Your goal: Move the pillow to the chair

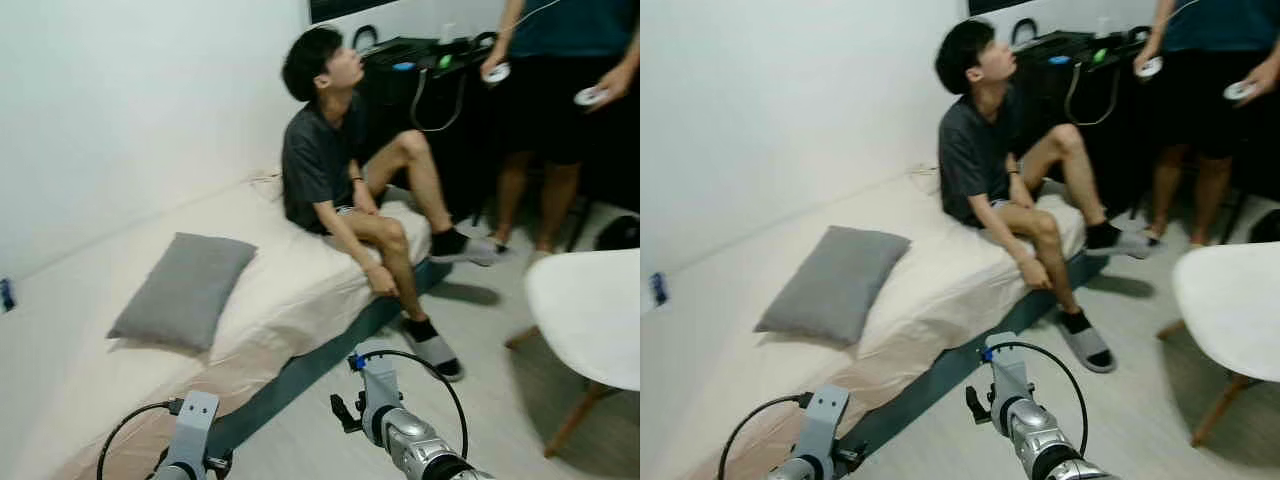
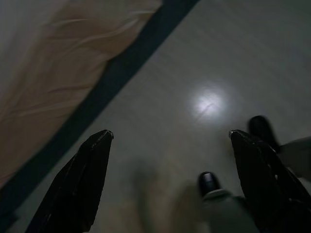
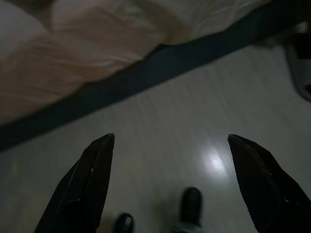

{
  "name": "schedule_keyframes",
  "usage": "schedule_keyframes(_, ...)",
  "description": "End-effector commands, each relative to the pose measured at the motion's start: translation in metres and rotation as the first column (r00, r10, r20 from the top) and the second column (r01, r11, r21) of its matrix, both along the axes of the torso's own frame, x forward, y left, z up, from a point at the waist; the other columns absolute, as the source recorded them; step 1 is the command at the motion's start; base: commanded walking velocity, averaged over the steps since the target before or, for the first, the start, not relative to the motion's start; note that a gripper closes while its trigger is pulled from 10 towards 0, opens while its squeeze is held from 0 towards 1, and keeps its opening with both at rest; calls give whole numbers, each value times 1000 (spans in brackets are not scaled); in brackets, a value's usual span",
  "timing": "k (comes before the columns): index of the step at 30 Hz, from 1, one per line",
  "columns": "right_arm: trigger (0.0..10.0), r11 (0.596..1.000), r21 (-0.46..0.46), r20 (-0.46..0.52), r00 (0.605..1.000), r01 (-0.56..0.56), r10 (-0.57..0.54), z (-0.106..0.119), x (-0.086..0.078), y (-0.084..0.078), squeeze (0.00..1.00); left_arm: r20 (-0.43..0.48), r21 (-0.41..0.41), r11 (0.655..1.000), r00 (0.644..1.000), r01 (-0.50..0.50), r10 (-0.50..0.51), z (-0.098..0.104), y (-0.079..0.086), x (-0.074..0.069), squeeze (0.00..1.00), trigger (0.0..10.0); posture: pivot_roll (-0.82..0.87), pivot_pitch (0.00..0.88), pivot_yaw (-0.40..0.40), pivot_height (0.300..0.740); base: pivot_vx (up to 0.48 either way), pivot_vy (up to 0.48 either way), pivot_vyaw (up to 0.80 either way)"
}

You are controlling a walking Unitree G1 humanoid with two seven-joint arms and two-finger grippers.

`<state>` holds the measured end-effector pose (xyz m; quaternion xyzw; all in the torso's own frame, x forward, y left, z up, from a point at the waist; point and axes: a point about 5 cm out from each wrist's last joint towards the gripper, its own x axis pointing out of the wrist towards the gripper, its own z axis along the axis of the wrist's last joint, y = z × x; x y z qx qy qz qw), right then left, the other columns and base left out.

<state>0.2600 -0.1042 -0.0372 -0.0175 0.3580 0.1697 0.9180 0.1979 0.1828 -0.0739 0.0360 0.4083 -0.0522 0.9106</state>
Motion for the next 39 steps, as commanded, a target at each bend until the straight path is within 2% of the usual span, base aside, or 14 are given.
schedule_keyframes(1,10000,999,5,6,999,-52,52,3,2,9,0,-9,-16,999,999,-42,42,-2,-1,-3,0,10000,-3,2,10,740,0,0,0)
schedule_keyframes(5,10000,993,-56,-23,994,-106,105,-2,-4,12,0,-3,11,999,999,-45,45,-3,2,-5,0,10000,14,0,-17,740,0,0,0)
schedule_keyframes(8,10000,977,-65,-44,979,-201,199,-6,-11,21,0,2,-8,992,992,-124,124,-2,13,-8,0,10000,21,0,-28,740,0,0,0)
schedule_keyframes(10,10000,981,-64,-57,982,-184,180,-7,-12,18,0,-18,0,992,992,-123,123,-5,14,-13,0,10000,22,2,-29,740,0,0,0)
schedule_keyframes(13,10000,984,-69,-93,983,-164,158,-11,-16,12,0,-74,-23,995,992,-102,100,-13,2,-26,0,10000,35,15,-29,740,0,0,0)
schedule_keyframes(14,10000,977,-106,-133,977,-183,169,-18,-25,6,0,-130,-52,998,991,-46,39,-21,-15,-39,0,10000,37,15,-31,740,0,0,0)
schedule_keyframes(17,10000,974,-115,-165,970,-196,176,-24,-33,2,0,-155,-60,998,988,4,-13,-24,-27,-47,0,10000,36,25,-37,740,0,0,0)
schedule_keyframes(19,10000,973,-120,-180,968,-199,176,-26,-36,0,0,-150,-61,998,989,-6,-3,-24,-27,-45,0,10000,41,26,-47,740,0,0,0)
schedule_keyframes(23,10000,982,-135,-253,963,-131,94,-35,-48,-16,0,-151,-70,996,987,-58,47,-22,-17,-41,0,10000,55,23,-76,740,0,0,0)
schedule_keyframes(27,10000,981,-149,-273,959,-121,77,-38,-53,-21,0,-196,-74,995,979,-73,57,-27,-16,-53,0,10000,61,18,-84,740,0,0,0)
schedule_keyframes(29,10000,979,-159,-280,957,-130,82,-39,-55,-24,0,-218,-93,974,959,-204,180,-31,-10,-65,0,10000,61,20,-84,740,0,0,0)
schedule_keyframes(30,10000,979,-159,-280,957,-130,82,-39,-55,-24,0,-218,-93,974,959,-204,180,-31,-10,-65,0,10000,61,20,-84,740,0,0,0)
schedule_keyframes(32,10000,980,-160,-286,956,-121,71,-40,-56,-26,0,-223,-115,951,941,-287,257,-31,-5,-68,0,10000,65,20,-82,740,0,0,0)
schedule_keyframes(39,10000,980,-162,-311,949,-113,58,-42,-60,-30,0,-228,-130,941,933,-311,277,-32,-4,-71,0,10000,79,22,-96,740,0,0,0)
